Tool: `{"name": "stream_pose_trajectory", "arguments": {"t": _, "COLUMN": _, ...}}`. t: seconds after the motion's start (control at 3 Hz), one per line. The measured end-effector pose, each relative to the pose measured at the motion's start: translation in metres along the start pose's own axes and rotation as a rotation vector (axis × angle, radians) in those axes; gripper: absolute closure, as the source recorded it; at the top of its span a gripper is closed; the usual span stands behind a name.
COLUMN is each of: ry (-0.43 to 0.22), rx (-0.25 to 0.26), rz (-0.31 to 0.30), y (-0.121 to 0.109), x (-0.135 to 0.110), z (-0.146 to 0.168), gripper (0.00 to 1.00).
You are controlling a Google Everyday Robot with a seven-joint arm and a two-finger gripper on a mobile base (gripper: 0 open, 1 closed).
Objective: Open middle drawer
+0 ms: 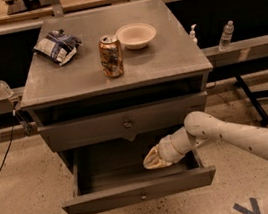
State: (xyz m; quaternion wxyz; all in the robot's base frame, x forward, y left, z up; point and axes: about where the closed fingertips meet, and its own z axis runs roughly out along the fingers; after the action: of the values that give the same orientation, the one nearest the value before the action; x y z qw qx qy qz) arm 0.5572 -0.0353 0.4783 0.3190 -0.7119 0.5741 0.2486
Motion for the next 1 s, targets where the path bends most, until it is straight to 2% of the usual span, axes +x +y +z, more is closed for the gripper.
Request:
{"name": "stream_pose_trajectory", "arguments": {"t": 0.33, "ry": 0.036, "rx": 0.055, "rz": 0.005, "y": -0.013, "x": 0.001, "z": -0.017, "gripper": 1.00}}
{"name": "stream_pose_trajectory", "arguments": {"t": 0.67, "ry": 0.042, "rx": 0.106, "rz": 0.008, "y": -0.013, "x": -0.001, "z": -0.040, "gripper": 1.00}}
{"name": "stream_pose_trajectory", "arguments": {"t": 1.0, "ry": 0.040, "rx": 0.121, "rz": 0.028, "y": -0.011, "x": 0.005, "z": -0.048, "gripper": 1.00}}
